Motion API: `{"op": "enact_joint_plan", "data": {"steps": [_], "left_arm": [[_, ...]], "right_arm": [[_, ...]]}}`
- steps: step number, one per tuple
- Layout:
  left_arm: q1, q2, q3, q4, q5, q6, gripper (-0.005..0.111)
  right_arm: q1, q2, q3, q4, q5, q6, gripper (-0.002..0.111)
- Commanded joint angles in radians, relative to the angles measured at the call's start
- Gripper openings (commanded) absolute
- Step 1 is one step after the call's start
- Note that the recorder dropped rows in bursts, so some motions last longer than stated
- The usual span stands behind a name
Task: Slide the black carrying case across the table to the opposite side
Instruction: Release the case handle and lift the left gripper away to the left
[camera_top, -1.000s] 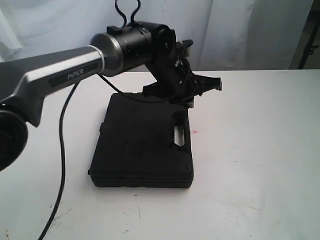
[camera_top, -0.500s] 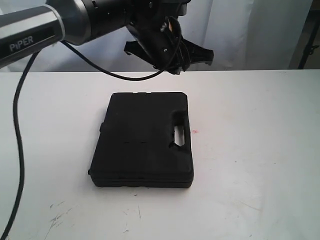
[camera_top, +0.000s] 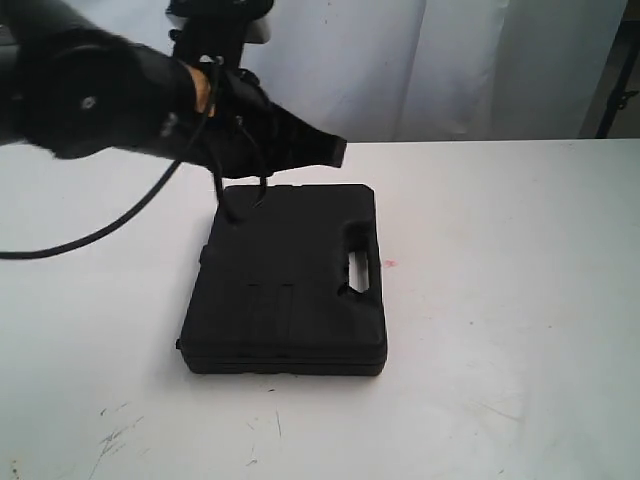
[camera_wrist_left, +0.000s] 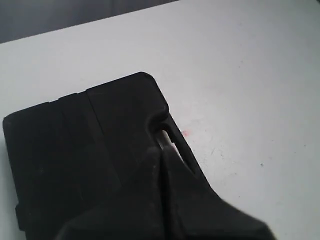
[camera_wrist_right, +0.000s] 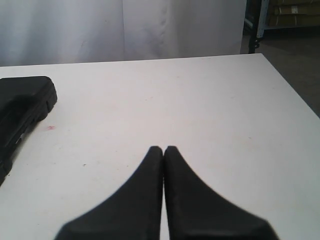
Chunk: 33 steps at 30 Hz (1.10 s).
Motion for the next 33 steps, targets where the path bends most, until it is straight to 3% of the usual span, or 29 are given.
{"op": "enact_joint_plan", "data": {"steps": [1,4,12,19,21,30,33], "left_arm": [[-0.004,-0.187,0.198,-0.009,-0.125,-0.022,0.0],[-0.004,-0.325,0.326,-0.009,-0.125,-0.022,0.0],[-0.004,-0.541,0.491,0.005,-0.089,-0.009,0.0],[-0.004,-0.628,0.506,0.015,-0.09,-0.006,0.0],[-0.004,-0.644,0.506,0.088,-0.09,-0.004,0.0],[-0.004,-0.648,0.511,0.143,0.043,-0.01,0.0],[0.036,-0.686,0.552,0.148,0.021,-0.01,0.0]], "right_arm": [[-0.006,-0.003,0.003,-0.018,-0.004,0.003,0.0],[-0.006,-0.003,0.003,-0.018,-0.004,0.003,0.0],[-0.006,-0.003,0.003,-0.018,-0.004,0.003,0.0],[-0.006,-0.003,0.003,-0.018,-0.004,0.003,0.0],[-0.006,-0.003,0.003,-0.018,-0.004,0.003,0.0],[-0.006,-0.003,0.003,-0.018,-0.004,0.003,0.0],[-0.006,-0.003,0.003,-0.018,-0.004,0.003,0.0]]}}
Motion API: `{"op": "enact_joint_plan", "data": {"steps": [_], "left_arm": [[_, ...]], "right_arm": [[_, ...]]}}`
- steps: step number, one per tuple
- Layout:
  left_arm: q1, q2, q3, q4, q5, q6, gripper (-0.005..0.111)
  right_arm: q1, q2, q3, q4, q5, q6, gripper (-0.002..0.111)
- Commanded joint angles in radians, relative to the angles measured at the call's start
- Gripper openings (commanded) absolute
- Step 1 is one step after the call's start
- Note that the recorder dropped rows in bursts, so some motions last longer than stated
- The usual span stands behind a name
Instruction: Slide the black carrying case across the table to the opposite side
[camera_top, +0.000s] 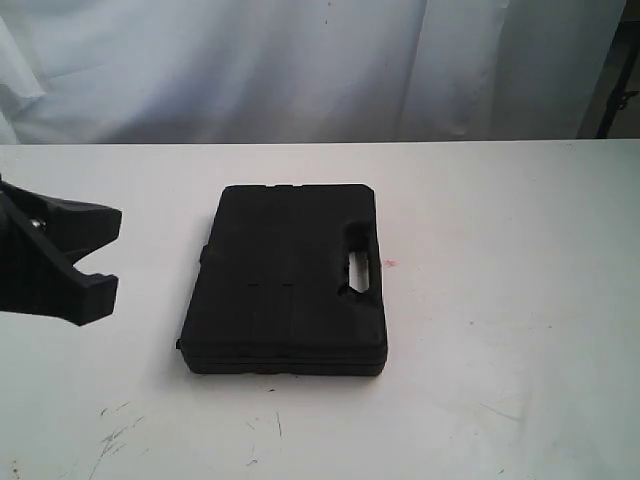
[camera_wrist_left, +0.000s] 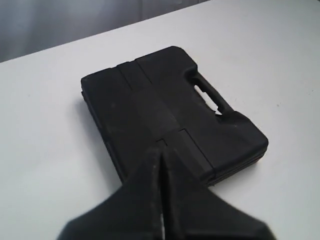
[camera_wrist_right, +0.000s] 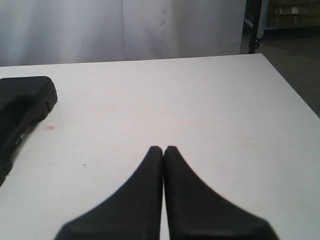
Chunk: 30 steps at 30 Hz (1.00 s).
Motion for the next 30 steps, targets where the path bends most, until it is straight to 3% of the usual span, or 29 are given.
{"op": "enact_joint_plan", "data": {"steps": [1,9,16,19,30], "left_arm": [[0.066,-0.059,0.064,-0.014,-0.018,-0.003,0.0],[0.456,-0.346,0.271,-0.203,-0.043,0.001,0.0],[0.687,-0.648,0.427,-0.203,-0.04,0.001,0.0],[0.727,-0.728,0.465,-0.201,-0.038,0.016,0.0],[0.731,-0.882,0.558,-0.183,-0.038,0.078,0.0]], "right_arm": [[-0.006,-0.003,0.003,-0.018,-0.004,0.003,0.0],[-0.006,-0.003,0.003,-0.018,-0.004,0.003,0.0],[-0.006,-0.003,0.003,-0.018,-0.004,0.003,0.0],[-0.006,-0.003,0.003,-0.018,-0.004,0.003,0.0],[-0.006,-0.003,0.003,-0.018,-0.004,0.003,0.0]]}}
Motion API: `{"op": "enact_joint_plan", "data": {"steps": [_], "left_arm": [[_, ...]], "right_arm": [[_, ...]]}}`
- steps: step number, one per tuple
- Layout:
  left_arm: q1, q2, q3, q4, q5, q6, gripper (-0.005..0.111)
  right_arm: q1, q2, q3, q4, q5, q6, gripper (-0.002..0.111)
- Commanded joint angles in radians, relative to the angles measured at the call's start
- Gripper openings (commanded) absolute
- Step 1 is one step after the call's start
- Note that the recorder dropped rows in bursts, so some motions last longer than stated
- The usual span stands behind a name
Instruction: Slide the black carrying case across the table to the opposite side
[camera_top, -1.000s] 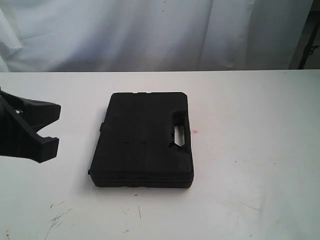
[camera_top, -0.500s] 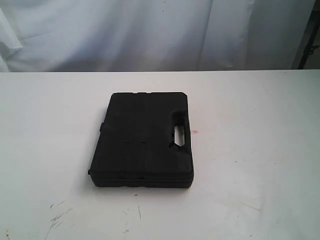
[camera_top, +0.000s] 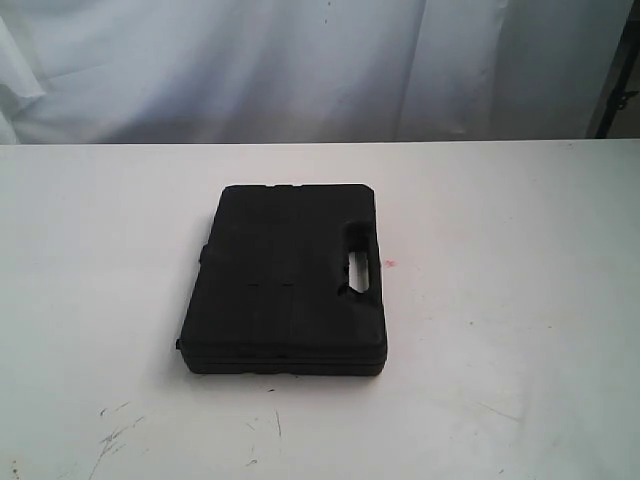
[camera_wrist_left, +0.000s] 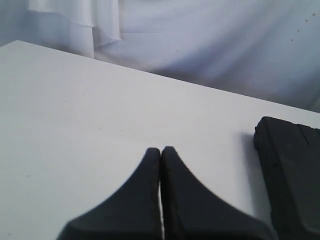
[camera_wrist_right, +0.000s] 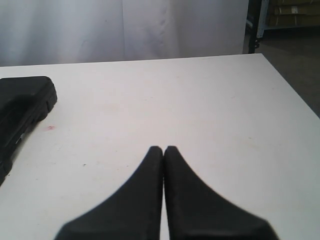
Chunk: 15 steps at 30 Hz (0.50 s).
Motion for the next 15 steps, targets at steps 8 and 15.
{"op": "enact_joint_plan", "data": {"steps": [8,15], "left_arm": [[0.001,-0.053,0.047,-0.011,-0.007,0.008,0.0],[0.001,-0.077,0.085,-0.028,-0.05,0.047,0.0]], "right_arm": [[-0.006,-0.003,0.003,-0.018,-0.004,0.003,0.0],[-0.006,-0.003,0.003,-0.018,-0.004,0.003,0.0]]}}
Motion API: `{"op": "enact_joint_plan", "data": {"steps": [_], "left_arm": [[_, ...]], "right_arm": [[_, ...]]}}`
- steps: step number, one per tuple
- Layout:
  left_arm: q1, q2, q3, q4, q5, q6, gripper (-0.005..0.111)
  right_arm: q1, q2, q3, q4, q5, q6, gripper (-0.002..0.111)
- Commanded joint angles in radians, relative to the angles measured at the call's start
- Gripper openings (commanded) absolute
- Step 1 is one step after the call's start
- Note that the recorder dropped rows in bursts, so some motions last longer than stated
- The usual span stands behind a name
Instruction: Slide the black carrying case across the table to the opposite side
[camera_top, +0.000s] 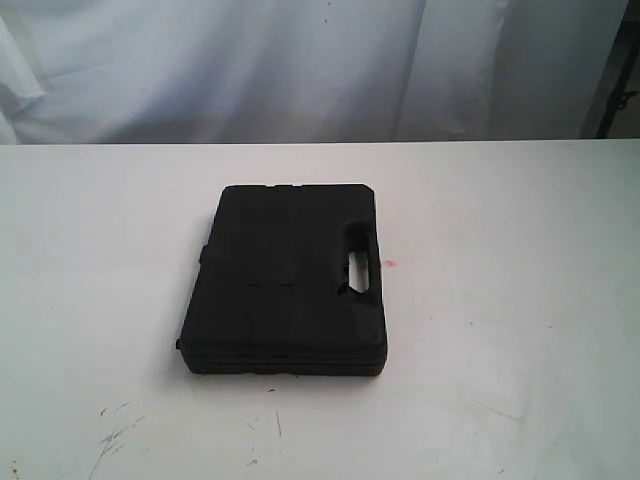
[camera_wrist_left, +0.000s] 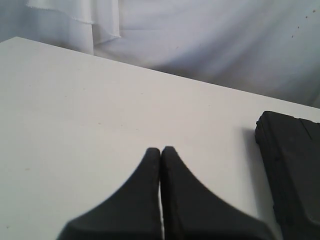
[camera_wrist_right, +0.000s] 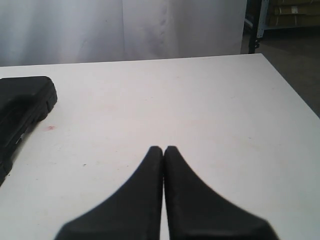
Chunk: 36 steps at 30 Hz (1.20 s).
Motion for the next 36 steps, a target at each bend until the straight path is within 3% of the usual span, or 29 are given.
{"op": "enact_joint_plan", "data": {"steps": [1,7,20,36], "left_arm": [[0.001,-0.042,0.046,-0.045,-0.049,0.069,0.0],[0.001,-0.067,0.11,-0.213,-0.054,0.294,0.0],[-0.043,-0.067,0.127,-0.174,-0.057,0.297,0.0],[-0.043,-0.067,0.127,-0.174,-0.059,0.292,0.0]], "right_arm": [[-0.006,-0.003,0.003,-0.018,-0.004,0.003,0.0],[-0.006,-0.003,0.003,-0.018,-0.004,0.003,0.0],[-0.006,-0.003,0.003,-0.018,-0.004,0.003,0.0],[-0.006,-0.003,0.003,-0.018,-0.004,0.003,0.0]]}}
